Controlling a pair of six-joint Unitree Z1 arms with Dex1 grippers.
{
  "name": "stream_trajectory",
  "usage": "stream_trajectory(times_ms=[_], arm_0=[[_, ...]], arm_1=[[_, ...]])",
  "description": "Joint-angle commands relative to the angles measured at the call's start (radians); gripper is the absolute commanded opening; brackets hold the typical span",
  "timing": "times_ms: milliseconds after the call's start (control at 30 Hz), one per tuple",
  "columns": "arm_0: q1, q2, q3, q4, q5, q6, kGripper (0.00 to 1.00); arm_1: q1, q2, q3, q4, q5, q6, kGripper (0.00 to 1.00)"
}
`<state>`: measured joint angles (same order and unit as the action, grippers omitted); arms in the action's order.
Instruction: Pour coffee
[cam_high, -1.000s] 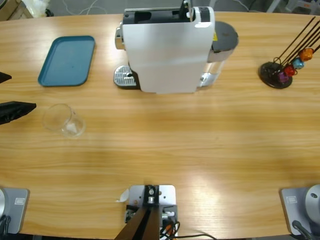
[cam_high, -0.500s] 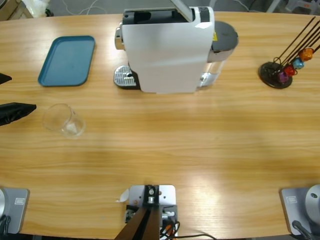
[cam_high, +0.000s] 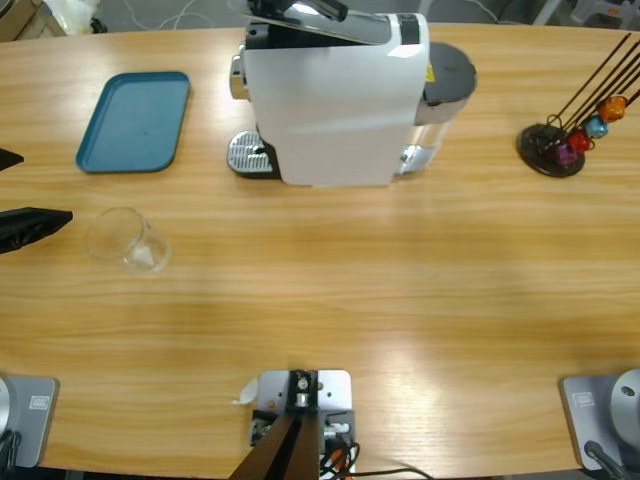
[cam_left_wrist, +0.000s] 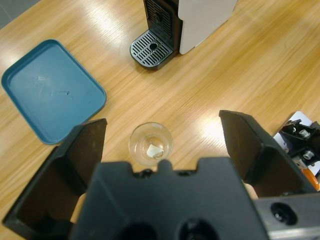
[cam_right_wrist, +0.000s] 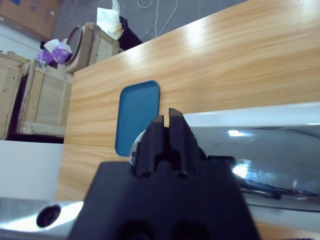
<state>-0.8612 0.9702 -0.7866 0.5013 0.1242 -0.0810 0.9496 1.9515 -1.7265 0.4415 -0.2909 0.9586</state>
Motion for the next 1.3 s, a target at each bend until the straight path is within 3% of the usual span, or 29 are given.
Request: stream_trajectory(times_ms=[33, 467, 533, 600, 633, 667, 700, 733, 767, 1000, 1167, 1300], arm_0=[[0.001, 0.013, 0.025, 0.014, -0.012, -0.014, 0.968], [0.002, 0.061, -0.002, 0.009, -0.014, -0.016, 0.955], [0.002, 0.062, -0.008, 0.006, -0.012, -0.016, 0.959], [0.009, 0.066, -0.009, 0.000, -0.012, -0.016, 0.964], [0.013, 0.070, -0.008, -0.004, -0.012, -0.019, 0.967], [0.020, 0.075, -0.008, -0.011, -0.008, -0.029, 0.973], [0.025, 0.077, -0.007, -0.018, -0.004, -0.041, 0.973], [0.027, 0.079, -0.007, -0.025, -0.001, -0.048, 0.973], [0.028, 0.080, -0.007, -0.031, 0.002, -0.051, 0.978], [0.026, -0.023, 0.030, -0.005, 0.045, -0.064, 1.000], [-0.006, -0.101, 0.111, 0.046, 0.046, -0.153, 1.000], [-0.041, -0.102, 0.228, -0.034, 0.023, -0.272, 1.000]], arm_1=[[0.034, 0.172, 0.111, 0.013, 0.050, 0.033, 0.000], [0.024, 0.206, 0.292, -0.070, 0.071, 0.073, 0.000], [0.018, 0.171, 0.290, -0.070, 0.059, 0.002, 0.000], [0.009, 0.107, 0.279, -0.105, 0.056, -0.182, 0.000], [0.008, 0.069, 0.260, -0.113, 0.055, -0.264, 0.139], [0.008, 0.018, 0.224, -0.112, 0.049, -0.330, 0.601], [0.008, -0.018, 0.191, -0.111, 0.025, -0.430, 0.808], [0.008, -0.047, 0.169, -0.106, 0.007, -0.505, 0.933], [0.008, -0.078, 0.134, -0.104, 0.007, -0.544, 0.991], [0.062, -0.257, -0.012, 0.070, 0.025, -0.633, 1.000], [0.156, -0.348, 0.126, 0.173, -0.045, -0.620, 1.000], [0.197, -0.416, 0.277, 0.172, -0.050, -0.566, 1.000]])
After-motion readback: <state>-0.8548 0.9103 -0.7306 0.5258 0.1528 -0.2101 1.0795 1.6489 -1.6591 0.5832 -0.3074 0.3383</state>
